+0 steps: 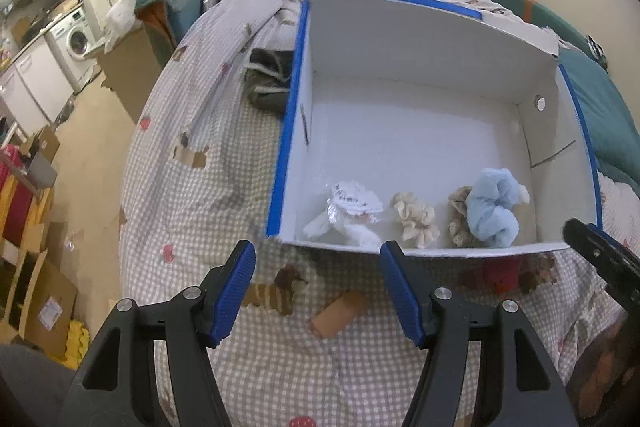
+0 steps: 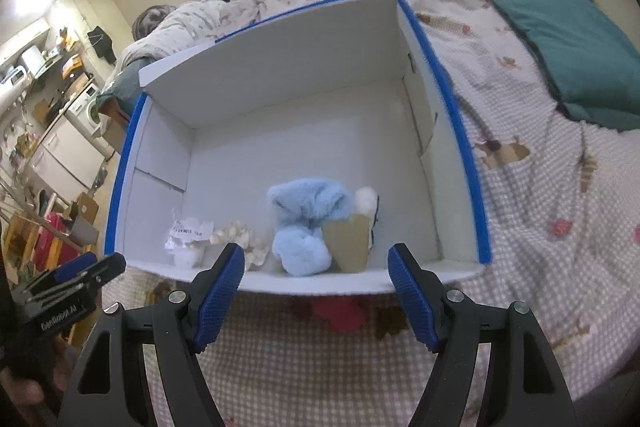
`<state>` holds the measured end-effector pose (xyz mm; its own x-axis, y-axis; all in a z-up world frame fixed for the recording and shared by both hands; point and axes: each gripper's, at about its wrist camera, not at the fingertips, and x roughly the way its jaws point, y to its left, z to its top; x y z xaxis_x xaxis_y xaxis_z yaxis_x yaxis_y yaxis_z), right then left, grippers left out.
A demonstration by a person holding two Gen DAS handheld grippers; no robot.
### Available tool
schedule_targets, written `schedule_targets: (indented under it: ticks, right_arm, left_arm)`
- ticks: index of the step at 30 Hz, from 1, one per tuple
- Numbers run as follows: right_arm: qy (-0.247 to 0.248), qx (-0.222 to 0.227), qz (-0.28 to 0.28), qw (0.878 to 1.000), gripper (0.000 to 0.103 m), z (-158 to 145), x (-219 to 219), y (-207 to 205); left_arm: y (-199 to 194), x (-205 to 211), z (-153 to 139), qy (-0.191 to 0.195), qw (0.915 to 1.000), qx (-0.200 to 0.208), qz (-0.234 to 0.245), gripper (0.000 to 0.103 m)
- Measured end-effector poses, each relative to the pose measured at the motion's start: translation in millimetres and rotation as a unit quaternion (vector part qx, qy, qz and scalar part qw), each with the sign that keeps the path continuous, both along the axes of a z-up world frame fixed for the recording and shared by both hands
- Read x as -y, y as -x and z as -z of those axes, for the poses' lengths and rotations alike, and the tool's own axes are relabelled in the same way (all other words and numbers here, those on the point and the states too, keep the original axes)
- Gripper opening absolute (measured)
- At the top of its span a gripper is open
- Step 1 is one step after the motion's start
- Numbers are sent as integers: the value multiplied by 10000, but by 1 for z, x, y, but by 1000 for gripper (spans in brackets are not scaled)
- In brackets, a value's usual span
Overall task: Organize soft objects
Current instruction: 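Withdraw both grippers from the box toward the duvet, then grasp the tan cardboard tube with the left gripper while the right gripper grasps the pink rubber duck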
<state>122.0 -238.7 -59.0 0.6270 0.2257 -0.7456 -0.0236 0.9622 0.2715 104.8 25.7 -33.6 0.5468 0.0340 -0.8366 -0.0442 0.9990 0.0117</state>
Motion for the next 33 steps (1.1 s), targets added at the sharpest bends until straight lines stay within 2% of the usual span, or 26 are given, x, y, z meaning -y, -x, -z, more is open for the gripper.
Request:
schedule_targets:
  ticks: [2, 4, 12, 14, 17, 20, 23, 27, 33]
  right_arm:
    - [32, 69, 9, 10000, 79, -2, 0, 9]
    - [-24, 1, 4, 10000, 84, 0, 1, 14]
    - [92, -238, 21, 9997, 84, 9, 5, 22]
    - [75, -319, 92, 9994, 84, 12, 7, 21]
    - [-181, -684, 180, 9973, 84, 26, 14, 15]
    - [-468, -1153, 274, 9918, 84, 46, 20, 8]
    - [-240, -1327, 423, 9900, 84, 54, 22, 5]
    - [-158, -1816, 556, 9817, 84, 75, 25, 4]
    - [3, -1880, 495, 9809, 84, 81, 18, 4]
  left_arm:
    - [4, -5, 3, 0, 9999, -60, -112, 62]
    - [7, -8, 4, -25, 9998, -84, -160, 62]
    - [16, -27, 10, -77, 9990, -177, -402, 62]
    - [19, -33, 7, -145, 9983, -48, -569, 62]
    - [21, -40, 2, -92, 9973, 98, -725, 62]
    - [19, -45, 8, 34, 9967, -34, -806, 62]
    - [15, -47, 20, 63, 9958, -296, -862, 62]
    - [18, -43, 26, 165, 9966, -344, -737, 62]
    - [16, -35, 31, 188, 9974, -419, -563, 62]
